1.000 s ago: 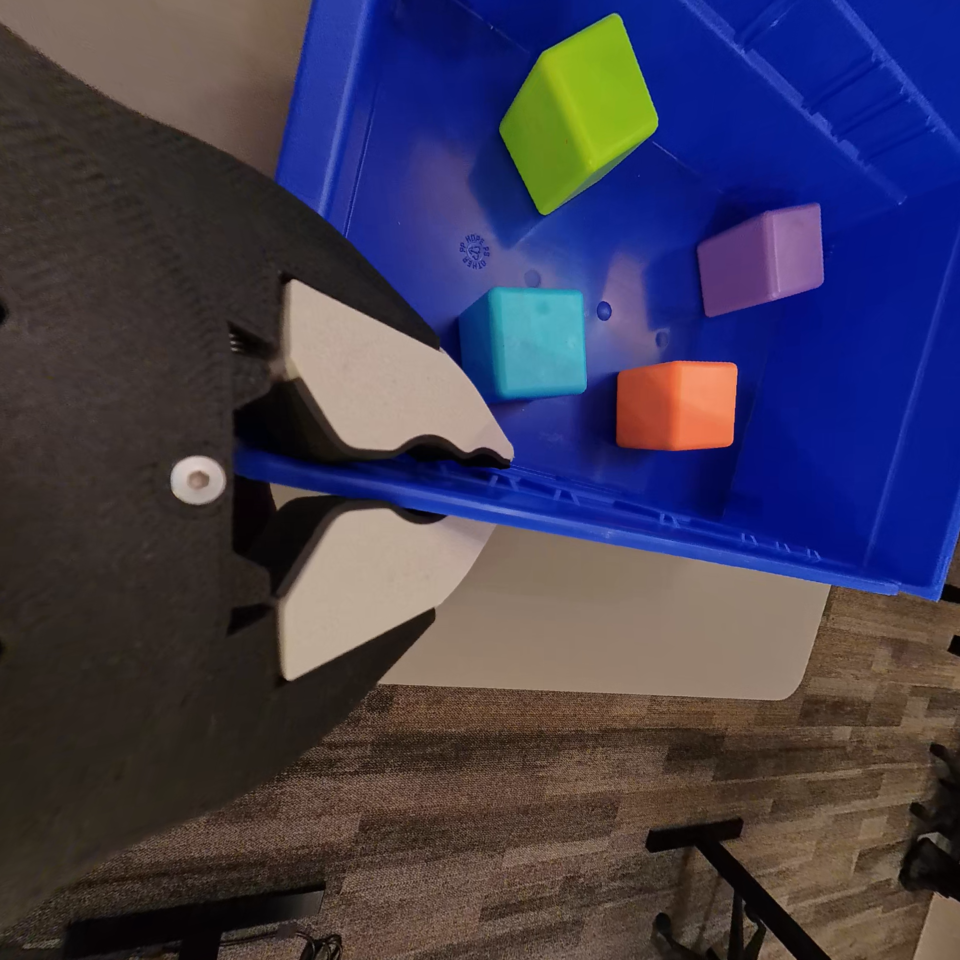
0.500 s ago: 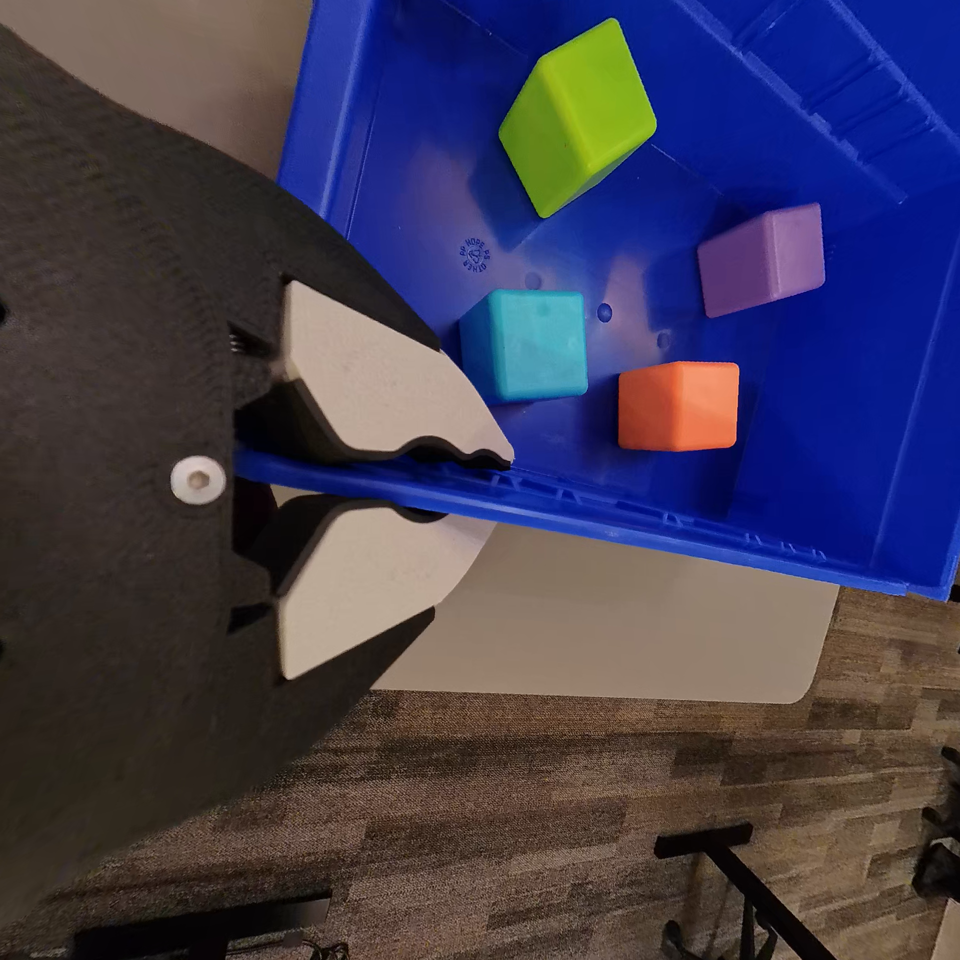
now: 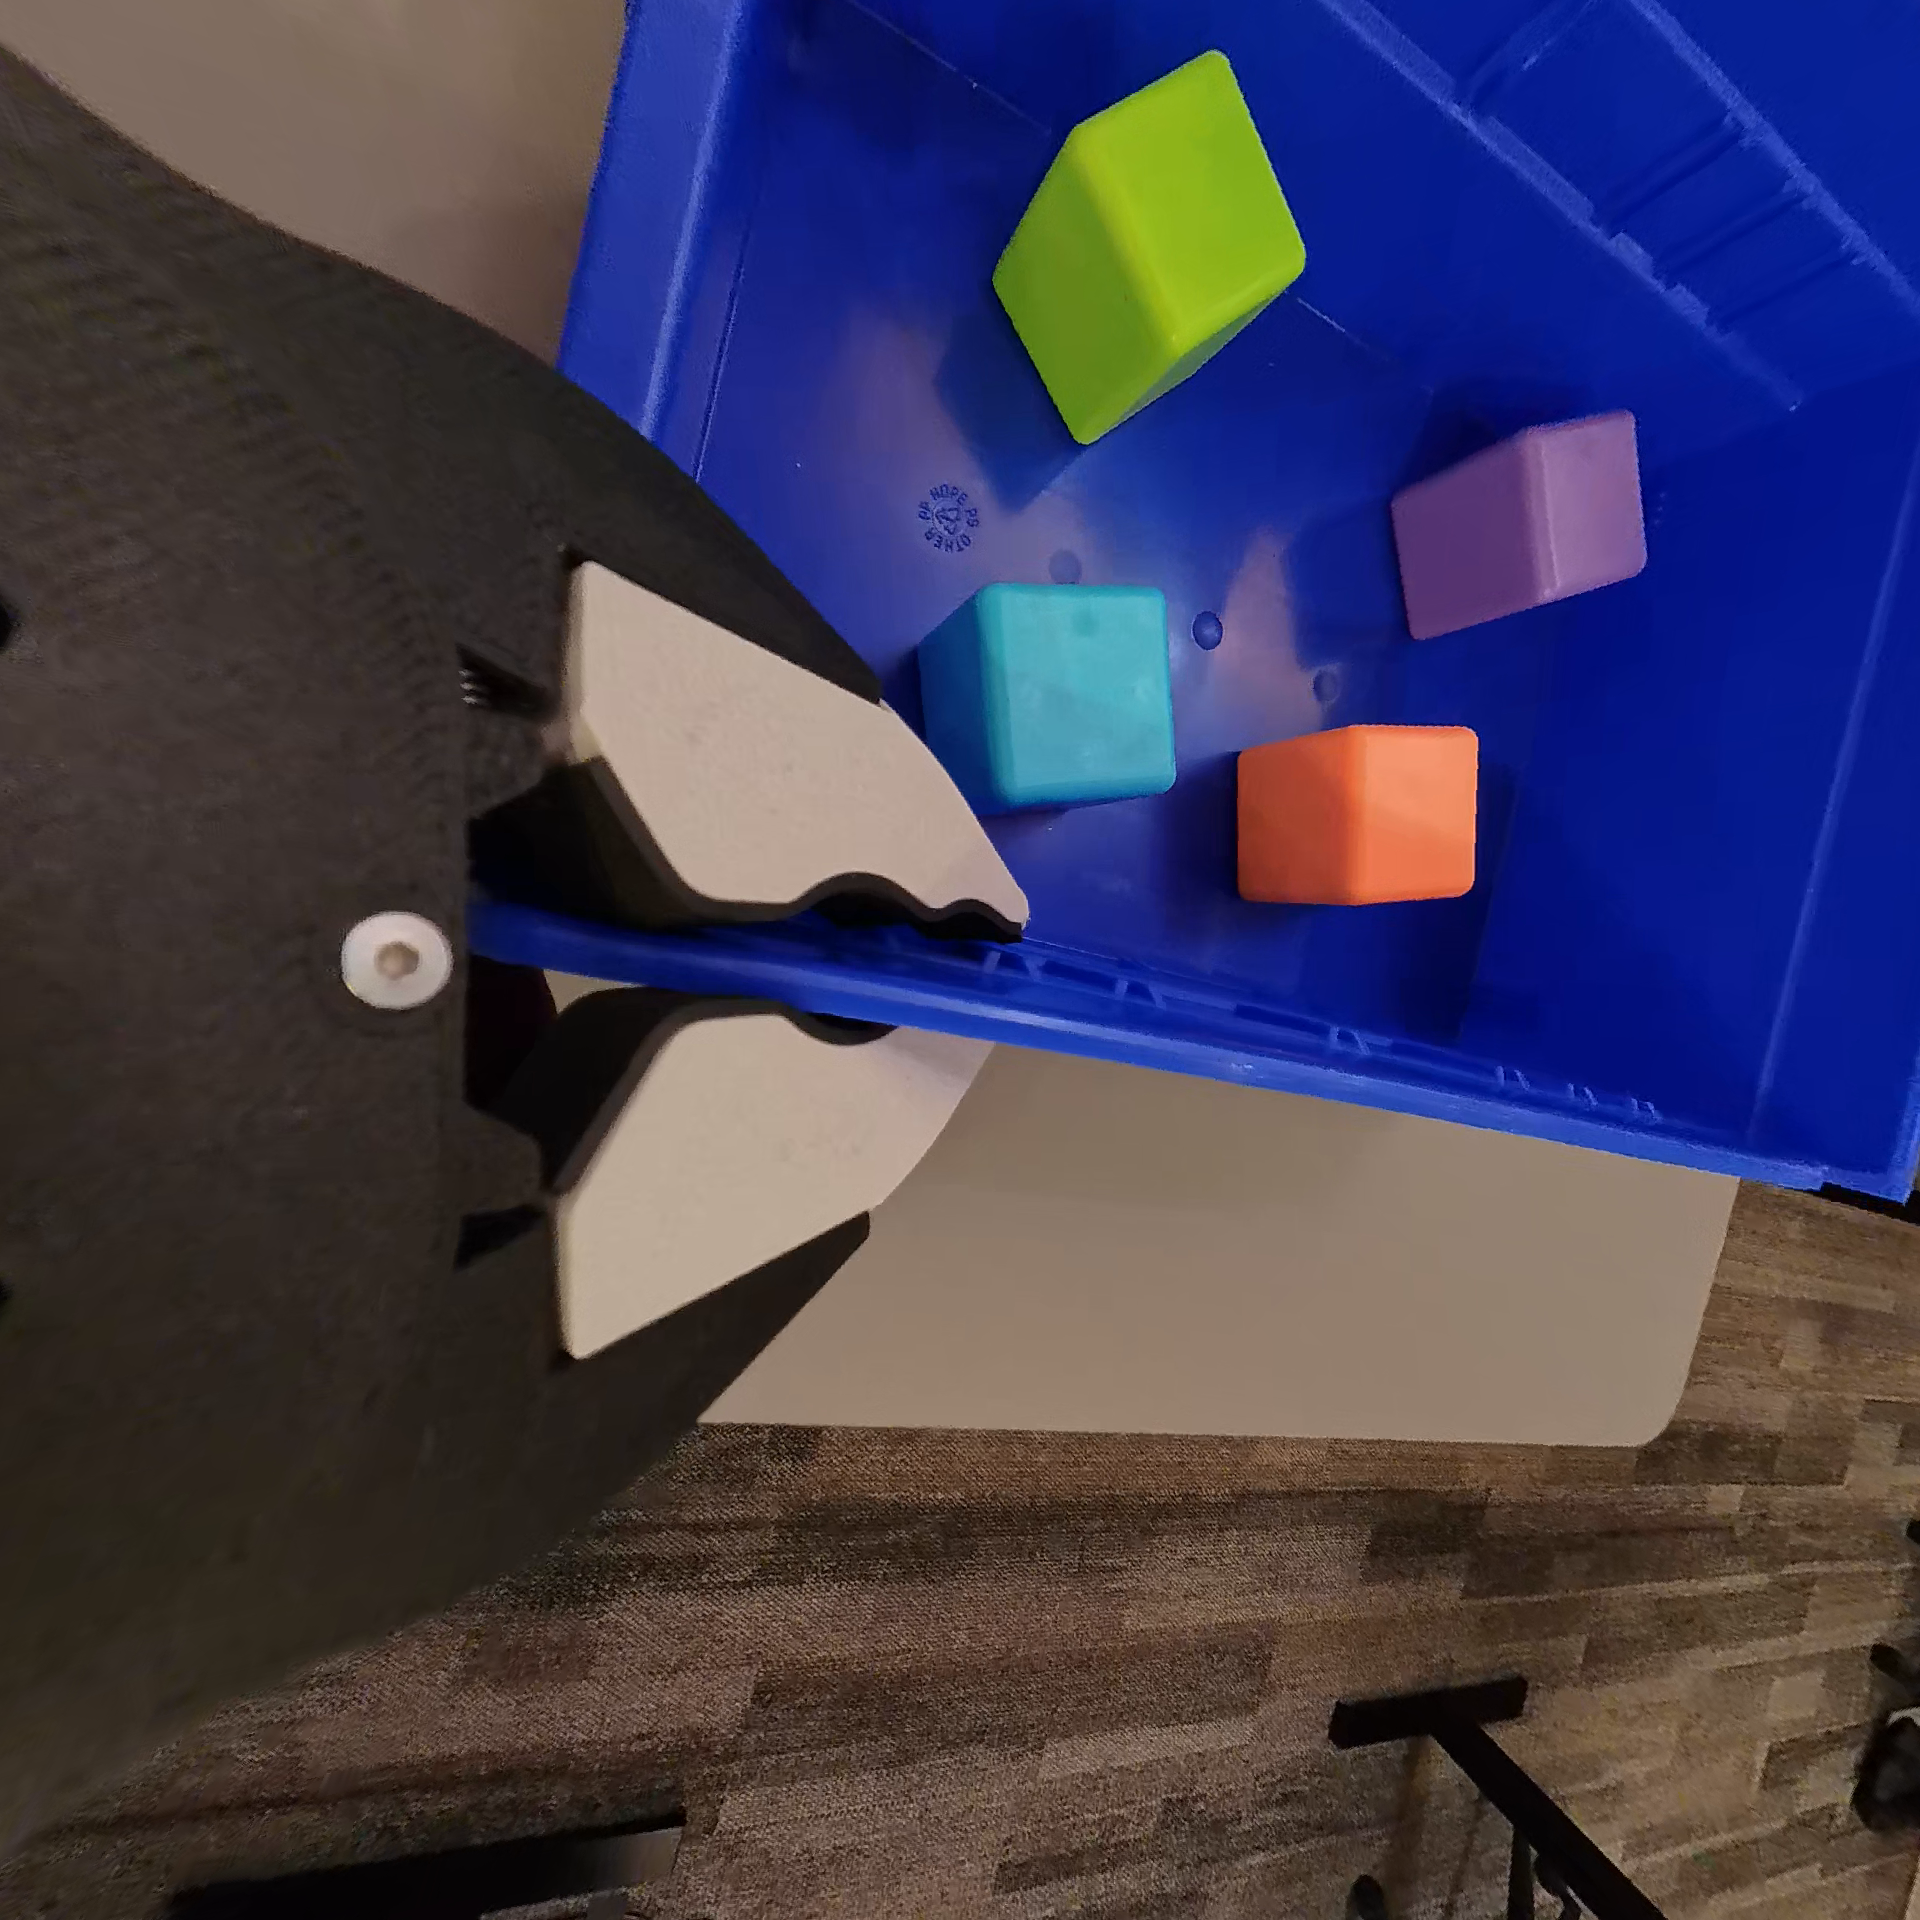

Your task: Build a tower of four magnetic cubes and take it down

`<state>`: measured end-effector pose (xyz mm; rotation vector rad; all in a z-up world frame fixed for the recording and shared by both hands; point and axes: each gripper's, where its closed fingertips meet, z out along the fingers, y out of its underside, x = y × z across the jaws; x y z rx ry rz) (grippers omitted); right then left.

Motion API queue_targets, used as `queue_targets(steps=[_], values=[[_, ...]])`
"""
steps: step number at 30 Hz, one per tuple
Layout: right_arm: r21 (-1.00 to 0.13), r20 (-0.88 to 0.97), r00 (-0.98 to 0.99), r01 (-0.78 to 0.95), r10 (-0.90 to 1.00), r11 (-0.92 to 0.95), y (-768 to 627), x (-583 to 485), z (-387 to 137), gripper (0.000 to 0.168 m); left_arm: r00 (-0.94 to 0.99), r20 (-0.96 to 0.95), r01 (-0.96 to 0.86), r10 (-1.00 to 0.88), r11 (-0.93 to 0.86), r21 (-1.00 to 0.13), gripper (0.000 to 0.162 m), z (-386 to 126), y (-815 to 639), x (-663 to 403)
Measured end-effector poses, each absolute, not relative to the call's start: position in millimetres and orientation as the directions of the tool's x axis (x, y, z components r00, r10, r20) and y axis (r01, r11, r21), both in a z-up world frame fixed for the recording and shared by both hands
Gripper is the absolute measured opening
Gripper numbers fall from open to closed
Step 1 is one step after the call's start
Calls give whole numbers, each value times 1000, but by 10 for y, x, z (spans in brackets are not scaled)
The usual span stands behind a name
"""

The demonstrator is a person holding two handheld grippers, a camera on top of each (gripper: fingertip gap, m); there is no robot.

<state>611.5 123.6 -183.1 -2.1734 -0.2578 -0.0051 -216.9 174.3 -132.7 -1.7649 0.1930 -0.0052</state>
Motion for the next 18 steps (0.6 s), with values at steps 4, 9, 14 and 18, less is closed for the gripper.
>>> queue_targets(steps=[4,9,14,18], values=[[-807,86,977,182,194,-562,1079,6043,-1834,7,989,-88,-107,-120,-166,-980,4,-1236,1678,-2229],[-808,81,977,181,199,-561,873,5963,-1834,7,993,-79,-92,-89,-148,-985,4,-1150,1616,-2327],[-808,80,975,185,207,-559,643,5883,-1833,7,994,-74,-84,-77,-132,-988,4,-1092,1576,-2377],[-808,84,973,194,217,-557,425,5814,-1832,7,996,-59,-67,-69,-118,-991,4,-1051,1552,-2404]])
